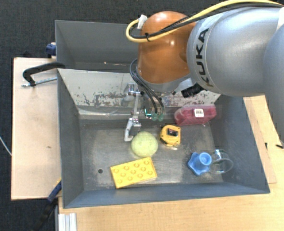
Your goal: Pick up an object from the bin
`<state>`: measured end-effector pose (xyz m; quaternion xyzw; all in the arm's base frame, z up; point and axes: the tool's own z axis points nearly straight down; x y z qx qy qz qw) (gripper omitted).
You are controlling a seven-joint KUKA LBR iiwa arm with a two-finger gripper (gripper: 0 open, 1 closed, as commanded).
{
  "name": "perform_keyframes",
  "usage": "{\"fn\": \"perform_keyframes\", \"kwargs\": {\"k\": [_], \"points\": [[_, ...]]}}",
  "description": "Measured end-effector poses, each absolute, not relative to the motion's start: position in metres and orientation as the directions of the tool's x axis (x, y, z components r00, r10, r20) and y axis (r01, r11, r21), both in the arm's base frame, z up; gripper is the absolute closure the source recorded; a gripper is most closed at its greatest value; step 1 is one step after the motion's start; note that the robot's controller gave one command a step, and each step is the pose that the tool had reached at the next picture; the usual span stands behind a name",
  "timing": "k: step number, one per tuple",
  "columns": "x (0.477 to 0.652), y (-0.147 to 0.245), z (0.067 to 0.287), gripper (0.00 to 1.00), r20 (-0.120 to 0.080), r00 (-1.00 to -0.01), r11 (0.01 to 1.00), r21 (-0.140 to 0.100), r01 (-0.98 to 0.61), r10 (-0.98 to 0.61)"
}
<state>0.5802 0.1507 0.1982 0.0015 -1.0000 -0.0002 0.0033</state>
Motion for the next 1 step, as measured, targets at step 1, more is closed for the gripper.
{"fn": "perform_keyframes", "kwargs": {"k": [1], "points": [[0.5819,0.1498,0.2034,0.00,-0.002,-1.000,1.000,0.002,0.000,0.000]]}}
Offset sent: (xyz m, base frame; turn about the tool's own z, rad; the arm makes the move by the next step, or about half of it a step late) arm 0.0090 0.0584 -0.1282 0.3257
